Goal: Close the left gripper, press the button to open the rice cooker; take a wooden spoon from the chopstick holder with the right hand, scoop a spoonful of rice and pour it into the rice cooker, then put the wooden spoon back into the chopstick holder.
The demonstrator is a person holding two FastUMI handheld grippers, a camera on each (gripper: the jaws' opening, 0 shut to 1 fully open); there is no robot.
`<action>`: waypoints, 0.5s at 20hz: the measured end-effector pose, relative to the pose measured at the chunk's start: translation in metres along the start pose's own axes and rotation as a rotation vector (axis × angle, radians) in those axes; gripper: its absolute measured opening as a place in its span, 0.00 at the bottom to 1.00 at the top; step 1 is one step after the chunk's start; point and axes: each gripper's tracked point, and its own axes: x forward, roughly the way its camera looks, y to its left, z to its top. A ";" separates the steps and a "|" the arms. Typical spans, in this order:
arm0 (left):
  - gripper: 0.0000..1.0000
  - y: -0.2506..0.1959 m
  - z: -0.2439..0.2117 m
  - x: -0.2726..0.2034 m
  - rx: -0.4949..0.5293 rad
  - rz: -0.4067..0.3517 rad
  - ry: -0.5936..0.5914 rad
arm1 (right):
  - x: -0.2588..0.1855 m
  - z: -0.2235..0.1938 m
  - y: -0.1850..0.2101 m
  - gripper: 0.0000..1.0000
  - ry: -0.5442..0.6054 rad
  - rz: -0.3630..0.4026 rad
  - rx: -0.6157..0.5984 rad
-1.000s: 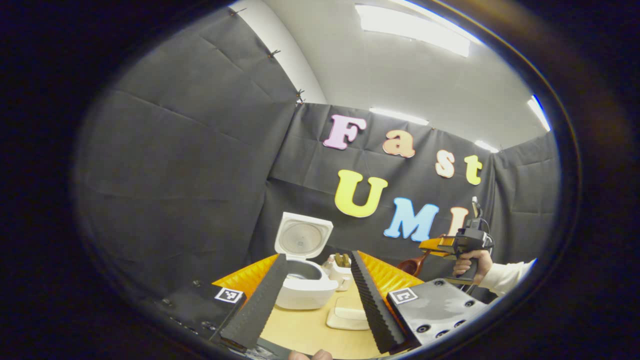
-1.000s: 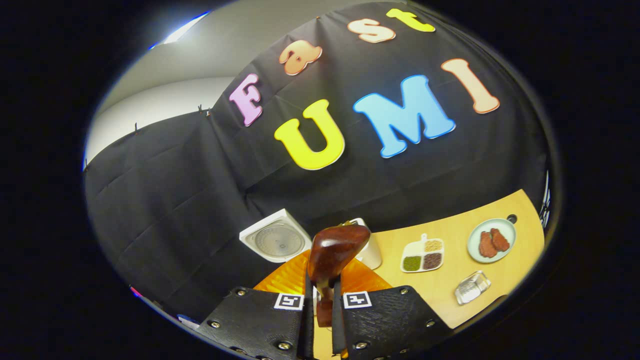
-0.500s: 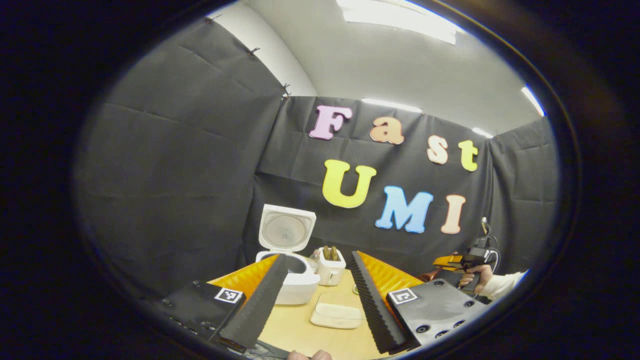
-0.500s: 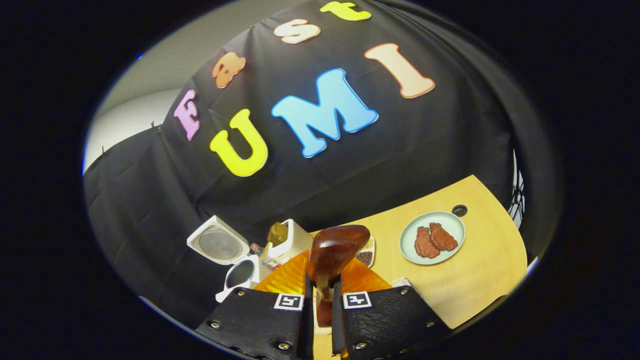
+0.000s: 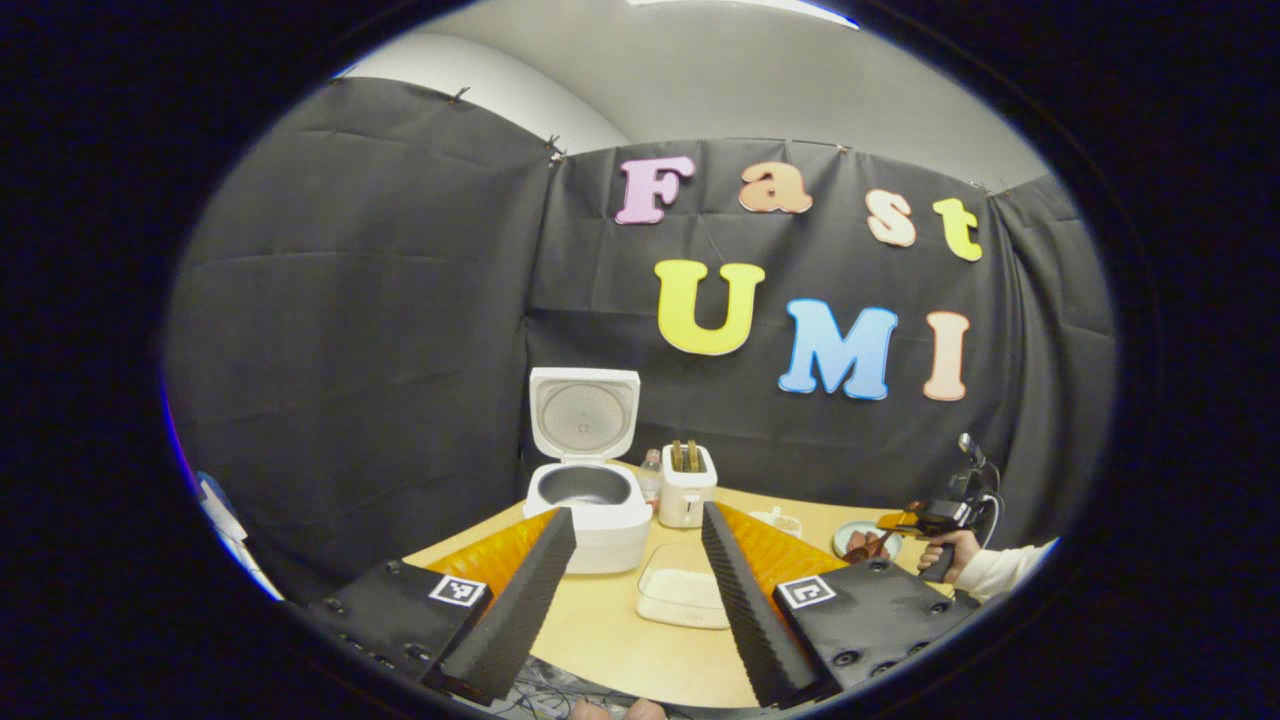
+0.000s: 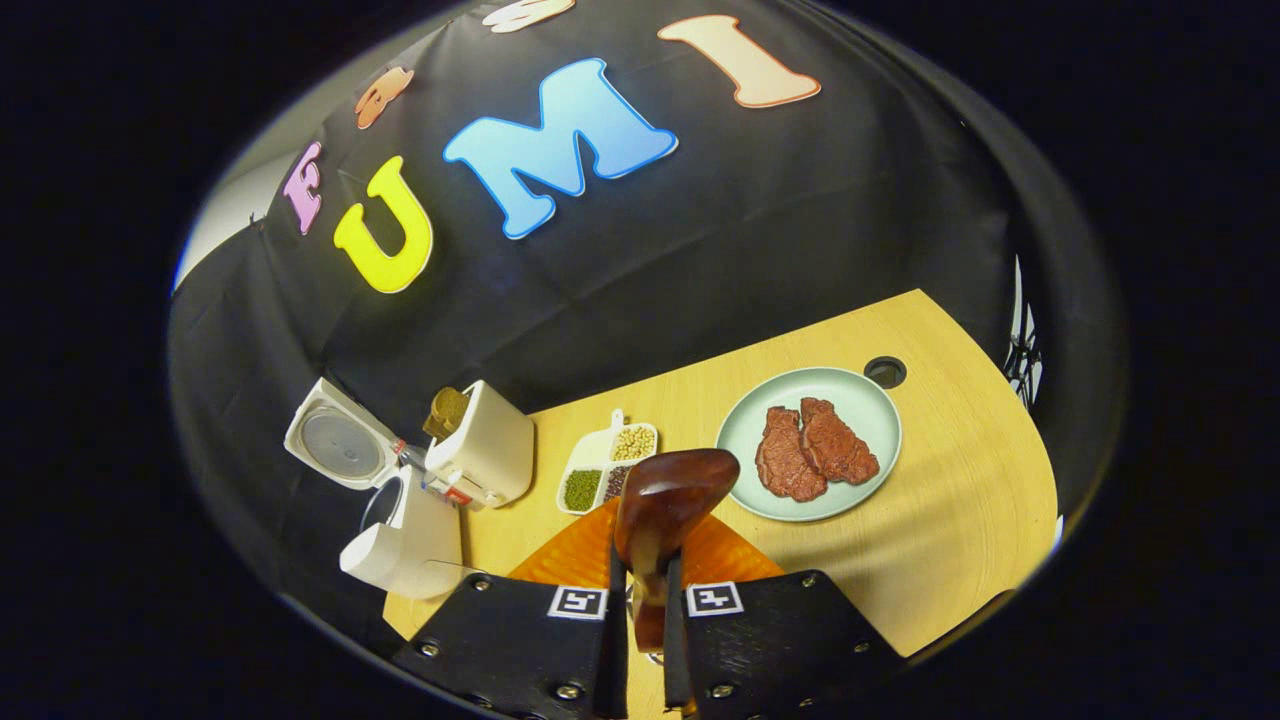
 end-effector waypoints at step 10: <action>0.96 -0.010 0.021 0.020 -0.026 -0.008 -0.046 | -0.002 -0.022 -0.021 0.30 0.016 -0.018 0.052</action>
